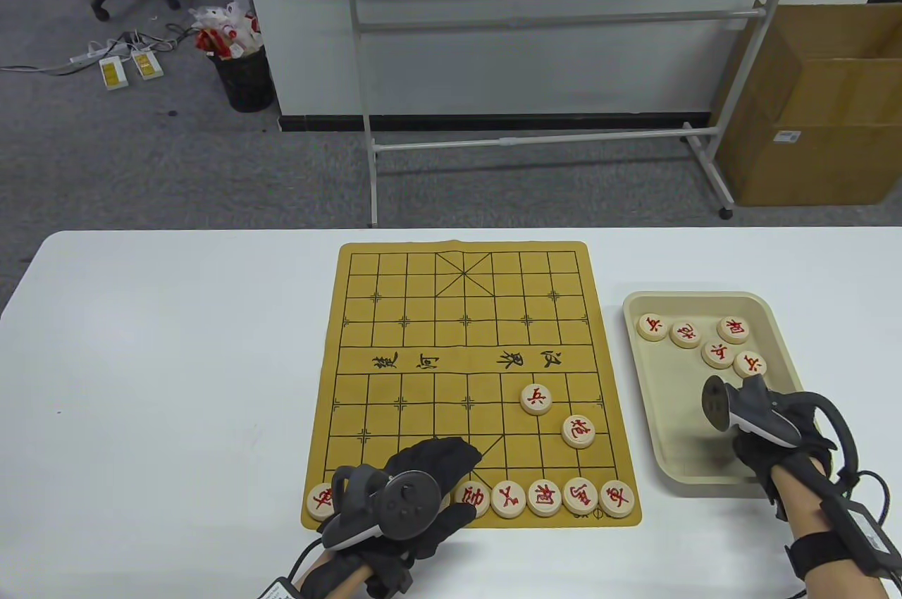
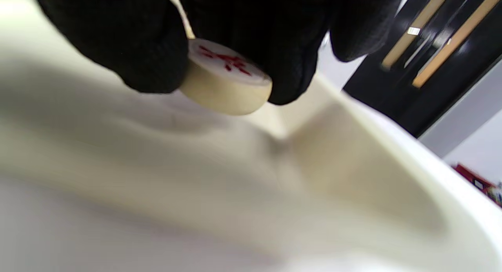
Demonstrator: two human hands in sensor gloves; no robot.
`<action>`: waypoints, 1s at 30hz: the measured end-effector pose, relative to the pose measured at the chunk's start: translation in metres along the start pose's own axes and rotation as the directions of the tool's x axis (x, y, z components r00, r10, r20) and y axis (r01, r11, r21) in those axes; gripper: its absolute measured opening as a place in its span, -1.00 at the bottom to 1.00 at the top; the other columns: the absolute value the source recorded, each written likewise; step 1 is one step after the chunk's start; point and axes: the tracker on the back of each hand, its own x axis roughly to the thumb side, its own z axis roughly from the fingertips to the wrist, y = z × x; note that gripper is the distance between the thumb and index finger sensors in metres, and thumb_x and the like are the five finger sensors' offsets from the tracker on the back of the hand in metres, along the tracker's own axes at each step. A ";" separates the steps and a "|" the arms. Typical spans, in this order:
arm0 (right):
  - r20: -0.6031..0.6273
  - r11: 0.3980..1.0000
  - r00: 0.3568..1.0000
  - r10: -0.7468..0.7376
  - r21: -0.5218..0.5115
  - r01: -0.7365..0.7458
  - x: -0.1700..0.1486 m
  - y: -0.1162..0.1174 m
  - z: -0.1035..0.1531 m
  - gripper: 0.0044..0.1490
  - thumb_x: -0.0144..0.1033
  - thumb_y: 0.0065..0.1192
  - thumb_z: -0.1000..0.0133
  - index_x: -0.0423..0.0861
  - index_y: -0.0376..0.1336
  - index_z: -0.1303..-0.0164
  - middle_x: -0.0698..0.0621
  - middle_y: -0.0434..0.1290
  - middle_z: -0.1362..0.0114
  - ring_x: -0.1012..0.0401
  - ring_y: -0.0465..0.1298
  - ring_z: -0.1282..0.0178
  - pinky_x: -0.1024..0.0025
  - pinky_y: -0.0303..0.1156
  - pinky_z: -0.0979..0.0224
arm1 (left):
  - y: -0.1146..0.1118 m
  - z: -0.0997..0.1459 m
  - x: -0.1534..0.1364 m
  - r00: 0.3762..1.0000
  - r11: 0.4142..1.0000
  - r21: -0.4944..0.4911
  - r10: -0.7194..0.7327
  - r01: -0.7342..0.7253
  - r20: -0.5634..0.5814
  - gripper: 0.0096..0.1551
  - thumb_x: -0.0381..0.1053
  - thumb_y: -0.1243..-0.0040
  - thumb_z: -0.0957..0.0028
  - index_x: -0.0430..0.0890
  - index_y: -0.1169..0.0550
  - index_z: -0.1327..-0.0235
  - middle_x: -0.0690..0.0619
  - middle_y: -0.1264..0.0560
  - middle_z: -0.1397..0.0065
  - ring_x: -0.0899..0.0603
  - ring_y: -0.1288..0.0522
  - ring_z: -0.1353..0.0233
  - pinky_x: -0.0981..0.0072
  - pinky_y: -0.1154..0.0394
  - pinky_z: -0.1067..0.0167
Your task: Set up Chinese chess pieces
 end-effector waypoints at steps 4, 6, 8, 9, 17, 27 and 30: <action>0.109 0.978 0.993 -0.055 -0.197 0.076 0.028 -0.054 0.013 -0.09 -0.05 0.44 0.05 -0.08 0.24 -0.53 -0.17 0.33 -0.59 -0.02 0.52 -0.46 -0.17 0.29 -0.59 | 0.000 0.000 0.000 1.000 1.000 -0.001 0.002 -0.002 -0.002 -0.09 0.33 -0.13 0.20 0.08 -0.30 -0.49 0.04 -0.33 -0.62 -0.14 -0.38 -0.60 -0.17 -0.37 -0.47; 0.199 0.961 0.973 -0.119 -0.225 0.163 0.050 -0.072 0.016 -0.09 -0.04 0.44 0.05 -0.07 0.25 -0.53 -0.14 0.35 -0.58 -0.01 0.54 -0.45 -0.17 0.29 -0.59 | -0.001 0.000 0.000 1.000 1.000 -0.003 0.003 -0.003 -0.002 -0.09 0.33 -0.13 0.19 0.08 -0.30 -0.49 0.04 -0.33 -0.62 -0.14 -0.38 -0.60 -0.17 -0.37 -0.47; 0.283 0.958 0.947 -0.151 -0.193 0.210 0.075 -0.083 0.016 -0.10 -0.03 0.44 0.05 -0.04 0.25 -0.54 -0.12 0.38 -0.58 0.01 0.56 -0.45 -0.16 0.29 -0.60 | -0.001 0.000 0.000 1.000 1.000 -0.002 0.000 0.000 -0.003 -0.10 0.33 -0.13 0.20 0.08 -0.30 -0.49 0.04 -0.33 -0.62 -0.14 -0.38 -0.60 -0.17 -0.38 -0.47; 0.319 0.957 0.934 -0.159 -0.182 0.225 0.088 -0.085 0.015 -0.10 -0.03 0.44 0.04 -0.04 0.24 -0.54 -0.11 0.38 -0.58 0.01 0.56 -0.45 -0.17 0.28 -0.60 | 0.000 0.000 -0.001 1.000 1.000 -0.002 -0.001 0.001 -0.005 -0.10 0.33 -0.13 0.20 0.08 -0.30 -0.49 0.04 -0.33 -0.62 -0.14 -0.38 -0.60 -0.17 -0.38 -0.47; 0.363 0.999 0.932 -0.020 -0.026 0.032 0.158 -0.068 -0.018 -0.11 -0.02 0.42 0.04 0.00 0.23 -0.54 -0.06 0.37 -0.59 0.05 0.55 -0.47 -0.23 0.19 -0.63 | 0.001 0.000 -0.003 1.000 1.000 -0.002 0.005 -0.005 -0.011 -0.10 0.32 -0.13 0.19 0.08 -0.30 -0.49 0.04 -0.33 -0.62 -0.14 -0.38 -0.60 -0.16 -0.38 -0.47; 0.173 0.944 0.953 -0.248 -0.177 0.278 0.078 -0.103 -0.034 -0.13 -0.05 0.33 -0.02 -0.01 0.19 -0.57 -0.11 0.25 -0.68 -0.05 0.41 -0.60 -0.21 0.18 -0.65 | 0.001 0.000 -0.005 1.000 1.000 -0.005 0.007 -0.007 -0.012 -0.10 0.32 -0.13 0.19 0.08 -0.30 -0.49 0.04 -0.33 -0.62 -0.14 -0.38 -0.60 -0.17 -0.38 -0.47; 0.039 0.945 0.964 -0.264 -0.187 0.267 0.030 -0.104 -0.045 -0.14 -0.08 0.33 -0.04 -0.01 0.17 -0.59 -0.09 0.22 -0.70 -0.06 0.36 -0.64 -0.22 0.16 -0.65 | 0.002 0.000 -0.005 1.000 1.000 0.001 0.016 -0.016 -0.015 -0.10 0.32 -0.13 0.19 0.07 -0.30 -0.49 0.04 -0.33 -0.62 -0.14 -0.38 -0.60 -0.17 -0.38 -0.47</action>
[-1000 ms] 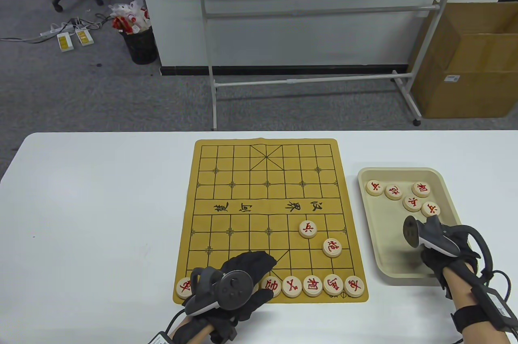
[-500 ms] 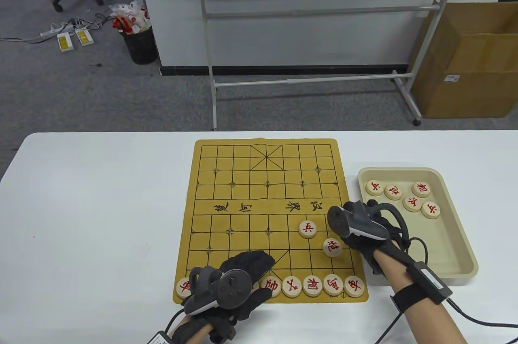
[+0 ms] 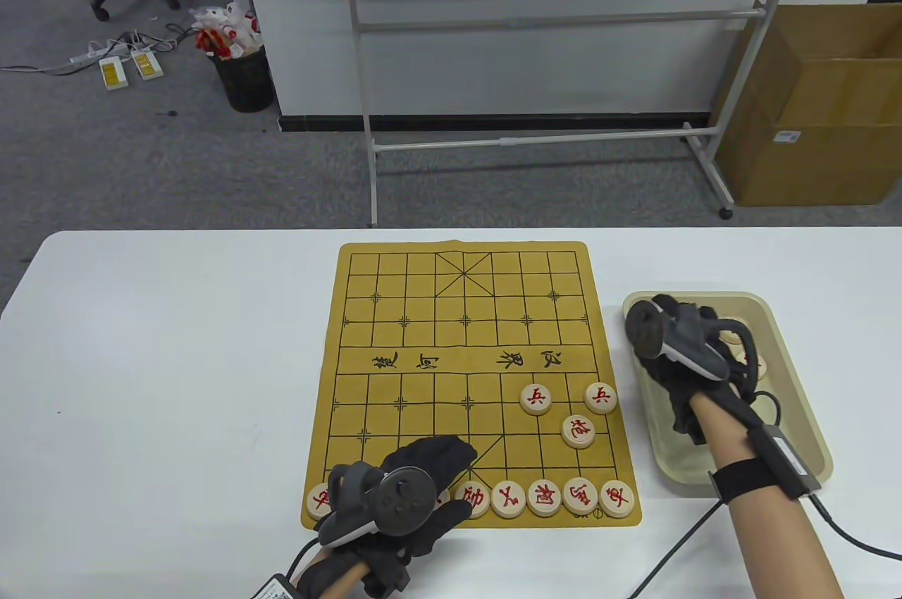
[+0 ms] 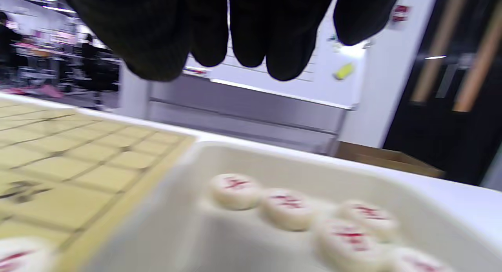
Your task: Set up Chinese chess pieces
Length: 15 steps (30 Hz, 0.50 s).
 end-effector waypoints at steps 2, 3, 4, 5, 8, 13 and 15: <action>-0.056 0.998 0.998 0.028 0.065 -0.025 -0.024 0.006 -0.007 -0.15 -0.10 0.35 -0.04 -0.01 0.18 -0.58 -0.07 0.26 -0.67 -0.03 0.37 -0.63 -0.22 0.16 -0.65 | 0.000 0.000 0.000 1.000 1.000 0.003 0.004 -0.004 -0.001 -0.10 0.32 -0.13 0.19 0.08 -0.30 -0.49 0.04 -0.33 -0.62 -0.14 -0.38 -0.60 -0.17 -0.38 -0.47; -0.082 0.995 0.996 0.043 0.092 -0.036 -0.031 0.009 -0.008 -0.15 -0.10 0.35 -0.04 -0.01 0.17 -0.58 -0.06 0.27 -0.67 -0.03 0.37 -0.63 -0.21 0.16 -0.65 | 0.000 0.000 0.000 1.000 1.000 0.004 0.006 -0.006 -0.002 -0.10 0.32 -0.13 0.19 0.08 -0.30 -0.49 0.04 -0.33 -0.62 -0.14 -0.37 -0.60 -0.17 -0.37 -0.47; -0.112 0.990 0.992 0.059 0.136 -0.043 -0.041 0.018 -0.010 -0.15 -0.11 0.35 -0.05 0.00 0.17 -0.58 -0.06 0.27 -0.67 -0.03 0.37 -0.64 -0.21 0.16 -0.65 | 0.000 0.000 0.000 1.000 1.000 0.006 0.010 -0.010 -0.001 -0.10 0.32 -0.12 0.19 0.08 -0.30 -0.49 0.04 -0.33 -0.62 -0.14 -0.38 -0.60 -0.17 -0.37 -0.47; -0.135 0.983 0.988 0.069 0.176 -0.045 -0.049 0.028 -0.012 -0.14 -0.11 0.36 -0.05 0.00 0.16 -0.59 -0.06 0.26 -0.68 -0.04 0.35 -0.65 -0.22 0.15 -0.66 | 0.000 0.000 0.000 1.000 1.000 0.009 0.014 -0.014 0.001 -0.10 0.32 -0.13 0.19 0.07 -0.30 -0.49 0.04 -0.33 -0.62 -0.14 -0.38 -0.60 -0.17 -0.38 -0.47; -0.140 0.973 0.987 0.082 0.228 -0.049 -0.060 0.052 -0.016 -0.11 -0.10 0.38 -0.03 0.04 0.14 -0.61 -0.01 0.25 -0.70 -0.03 0.32 -0.69 -0.22 0.14 -0.67 | -0.001 0.000 0.001 1.000 1.000 0.009 0.020 -0.020 0.005 -0.10 0.32 -0.13 0.18 0.08 -0.30 -0.49 0.04 -0.33 -0.62 -0.14 -0.37 -0.60 -0.17 -0.37 -0.47; -0.143 0.967 0.983 0.113 0.242 -0.076 -0.052 0.079 -0.026 -0.03 0.00 0.35 -0.01 0.03 0.09 -0.65 -0.12 0.17 -0.71 -0.08 0.24 -0.70 -0.24 0.07 -0.67 | -0.002 0.000 0.002 1.000 1.000 0.007 0.015 -0.015 0.011 -0.10 0.32 -0.13 0.19 0.08 -0.30 -0.49 0.04 -0.33 -0.62 -0.14 -0.38 -0.60 -0.16 -0.38 -0.47; -0.155 0.959 0.970 0.188 0.243 -0.147 -0.048 0.085 -0.031 -0.02 0.05 0.32 -0.01 0.03 0.09 -0.66 -0.13 0.16 -0.70 -0.09 0.23 -0.68 -0.25 0.05 -0.68 | -0.002 0.000 0.002 1.000 1.000 0.006 0.013 -0.013 0.011 -0.10 0.32 -0.13 0.19 0.07 -0.30 -0.49 0.04 -0.33 -0.62 -0.14 -0.38 -0.60 -0.16 -0.38 -0.46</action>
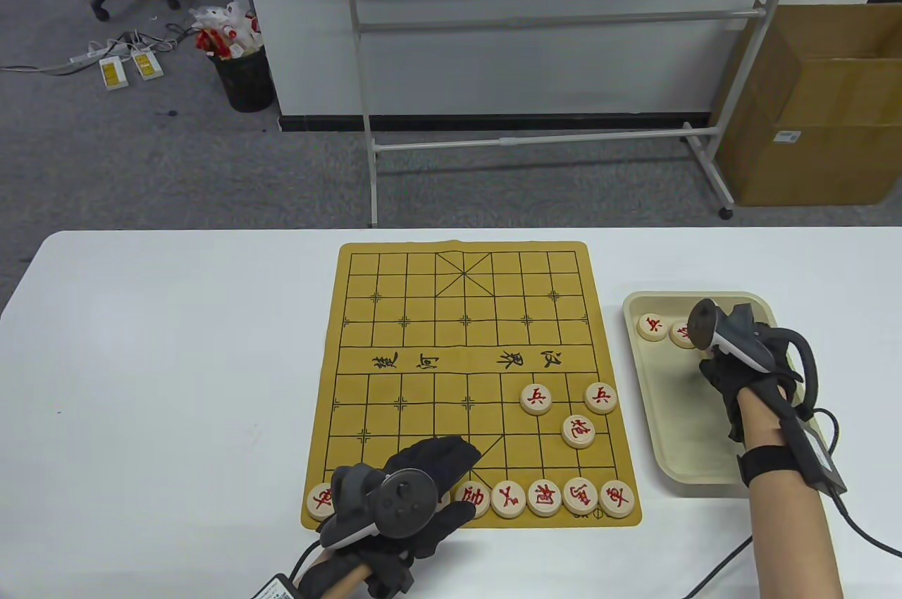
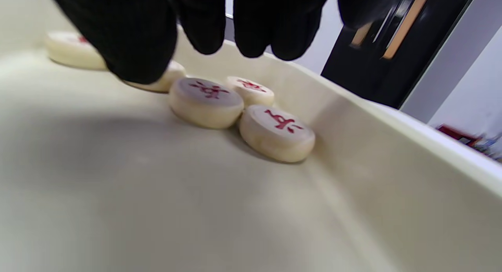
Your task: Set up Chinese chess pieces
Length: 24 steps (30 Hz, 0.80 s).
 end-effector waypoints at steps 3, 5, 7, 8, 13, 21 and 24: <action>-0.024 0.998 0.998 0.065 0.010 -0.065 0.005 0.005 -0.006 -0.02 0.08 0.31 0.00 0.01 0.12 -0.65 -0.11 0.20 -0.65 -0.06 0.28 -0.61 -0.26 0.05 -0.67 | 0.000 0.000 0.000 1.000 1.000 -0.001 -0.002 0.002 -0.002 -0.11 0.32 -0.13 0.19 0.07 -0.30 -0.49 0.03 -0.33 -0.62 -0.14 -0.38 -0.60 -0.16 -0.38 -0.46; -0.041 0.997 0.997 0.069 0.033 -0.067 0.006 0.008 -0.008 -0.06 0.05 0.32 0.00 -0.03 0.18 -0.60 -0.08 0.31 -0.57 -0.02 0.38 -0.51 -0.23 0.11 -0.66 | 0.000 0.000 0.000 1.000 1.000 -0.001 -0.002 0.002 -0.003 -0.10 0.32 -0.13 0.19 0.07 -0.30 -0.49 0.03 -0.33 -0.62 -0.14 -0.38 -0.60 -0.16 -0.38 -0.46; -0.064 0.999 0.997 0.053 -0.011 -0.054 0.006 0.008 -0.007 -0.13 0.01 0.35 0.00 -0.10 0.26 -0.51 -0.07 0.44 -0.42 0.02 0.50 -0.33 -0.15 0.25 -0.60 | 0.000 0.001 -0.001 1.000 1.000 -0.001 -0.002 0.002 -0.005 -0.10 0.32 -0.13 0.19 0.07 -0.30 -0.49 0.03 -0.33 -0.62 -0.15 -0.38 -0.60 -0.16 -0.38 -0.46; -0.070 0.999 0.996 0.049 -0.016 -0.051 0.005 0.007 -0.007 -0.14 0.02 0.35 0.02 -0.10 0.29 -0.48 -0.07 0.46 -0.38 0.03 0.52 -0.29 -0.14 0.27 -0.59 | 0.000 0.001 0.000 1.000 1.000 -0.001 -0.002 0.002 -0.005 -0.11 0.31 -0.13 0.19 0.08 -0.30 -0.48 0.04 -0.33 -0.62 -0.14 -0.38 -0.60 -0.16 -0.38 -0.47; -0.050 0.999 0.998 0.041 -0.028 -0.043 0.004 0.007 -0.006 -0.14 0.06 0.35 0.03 -0.05 0.28 -0.47 -0.11 0.37 -0.59 -0.01 0.48 -0.49 -0.13 0.27 -0.60 | 0.000 0.000 0.000 1.000 1.000 -0.002 -0.002 0.002 -0.002 -0.11 0.31 -0.13 0.18 0.07 -0.30 -0.49 0.03 -0.33 -0.62 -0.14 -0.38 -0.60 -0.16 -0.38 -0.46; -0.014 0.999 1.000 0.028 0.043 -0.027 0.010 0.013 -0.009 -0.08 0.07 0.34 0.02 0.09 0.17 -0.59 -0.01 0.41 -0.56 0.02 0.44 -0.52 -0.25 0.12 -0.65 | 0.000 0.000 0.000 1.000 1.000 -0.002 -0.006 0.006 -0.007 -0.11 0.31 -0.13 0.18 0.08 -0.30 -0.49 0.04 -0.33 -0.62 -0.14 -0.38 -0.60 -0.16 -0.38 -0.47; -0.010 0.998 1.000 0.009 0.056 -0.008 0.009 0.012 -0.011 -0.09 0.04 0.39 0.03 0.08 0.19 -0.57 0.01 0.44 -0.56 0.00 0.42 -0.59 -0.26 0.11 -0.65 | 0.000 0.000 0.000 1.000 1.000 0.001 0.000 0.000 -0.008 -0.11 0.31 -0.13 0.18 0.08 -0.30 -0.49 0.04 -0.33 -0.62 -0.14 -0.38 -0.60 -0.16 -0.38 -0.47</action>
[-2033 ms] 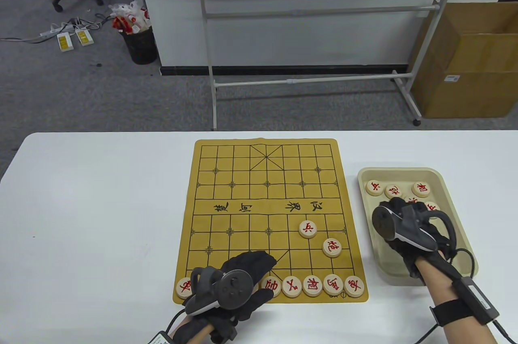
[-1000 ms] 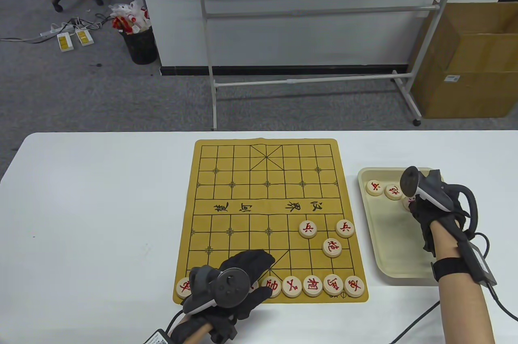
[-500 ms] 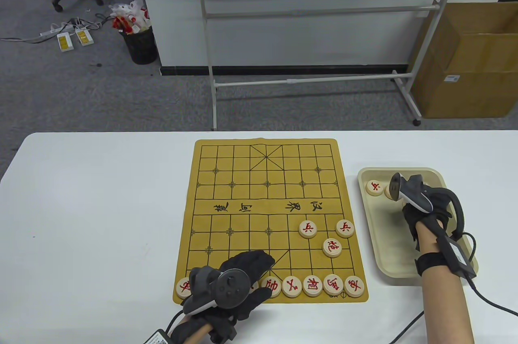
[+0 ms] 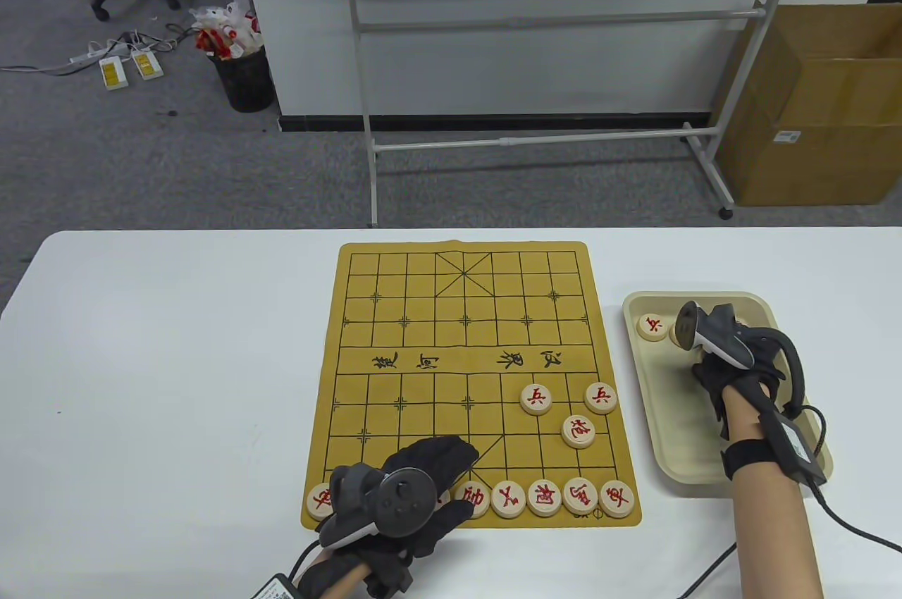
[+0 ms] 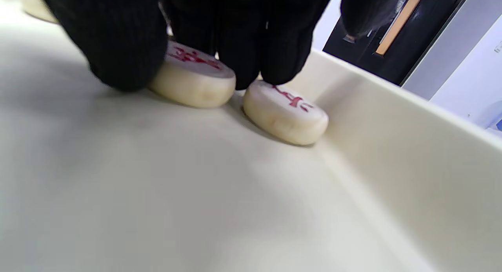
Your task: Set up Chinese chess pieces
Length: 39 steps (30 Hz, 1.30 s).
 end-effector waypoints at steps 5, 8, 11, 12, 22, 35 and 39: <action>0.008 1.000 1.000 0.013 -0.028 -0.013 0.002 -0.003 0.006 -0.07 0.06 0.43 0.06 0.05 0.21 -0.55 -0.02 0.45 -0.53 -0.01 0.43 -0.54 -0.30 0.10 -0.64 | 0.001 0.000 0.000 1.000 1.000 0.006 0.002 -0.002 0.003 -0.11 0.32 -0.13 0.19 0.08 -0.30 -0.49 0.04 -0.33 -0.62 -0.14 -0.37 -0.60 -0.16 -0.38 -0.47; -0.011 0.993 1.000 -0.022 -0.113 0.021 0.004 -0.020 0.019 -0.06 0.12 0.40 0.06 0.03 0.21 -0.54 -0.06 0.45 -0.51 -0.04 0.46 -0.50 -0.34 0.10 -0.63 | 0.003 0.001 0.000 1.000 1.000 0.019 0.006 -0.006 0.002 -0.11 0.31 -0.13 0.19 0.08 -0.30 -0.49 0.04 -0.33 -0.62 -0.14 -0.38 -0.60 -0.16 -0.38 -0.47; 0.042 0.963 0.996 -0.083 -0.255 0.091 0.017 -0.052 0.042 -0.05 0.12 0.39 0.05 0.01 0.20 -0.56 -0.10 0.44 -0.51 -0.07 0.45 -0.48 -0.35 0.10 -0.62 | 0.004 0.001 0.000 1.000 1.000 0.026 0.008 -0.008 0.002 -0.11 0.32 -0.13 0.19 0.08 -0.30 -0.49 0.04 -0.33 -0.62 -0.14 -0.37 -0.60 -0.17 -0.37 -0.47; 0.114 0.948 0.988 -0.106 -0.288 0.135 0.028 -0.067 0.054 -0.05 0.11 0.39 0.04 0.01 0.20 -0.56 -0.11 0.43 -0.51 -0.07 0.45 -0.48 -0.34 0.10 -0.62 | 0.003 0.001 0.000 1.000 1.000 0.028 0.009 -0.009 0.002 -0.11 0.31 -0.13 0.18 0.08 -0.30 -0.49 0.04 -0.32 -0.62 -0.14 -0.37 -0.60 -0.16 -0.37 -0.47; 0.651 0.956 0.754 -0.085 -0.161 0.247 0.202 -0.112 0.153 -0.05 0.17 0.36 0.04 0.01 0.22 -0.55 -0.10 0.46 -0.48 -0.06 0.48 -0.45 -0.34 0.11 -0.63 | 0.008 0.003 -0.006 1.000 0.998 0.062 0.004 -0.003 -0.020 -0.10 0.32 -0.13 0.18 0.08 -0.30 -0.49 0.04 -0.32 -0.62 -0.14 -0.37 -0.60 -0.17 -0.37 -0.47; 0.690 0.978 0.723 0.036 -0.173 0.116 0.265 -0.069 0.158 0.04 0.23 0.25 0.03 0.01 0.09 -0.64 -0.07 0.37 -0.59 -0.05 0.41 -0.57 -0.31 0.09 -0.64 | 0.012 0.005 -0.007 1.000 0.996 0.084 0.005 -0.003 -0.023 -0.10 0.32 -0.13 0.18 0.08 -0.29 -0.49 0.04 -0.32 -0.63 -0.14 -0.37 -0.61 -0.17 -0.37 -0.47; 0.625 0.955 0.778 -0.060 -0.192 0.228 0.210 -0.100 0.150 0.03 0.20 0.26 0.03 0.01 0.10 -0.64 -0.11 0.32 -0.64 -0.08 0.39 -0.60 -0.31 0.08 -0.66 | 0.012 0.005 -0.006 1.000 0.997 0.082 0.003 -0.001 -0.019 -0.10 0.32 -0.13 0.18 0.08 -0.29 -0.49 0.04 -0.32 -0.62 -0.14 -0.37 -0.60 -0.17 -0.37 -0.47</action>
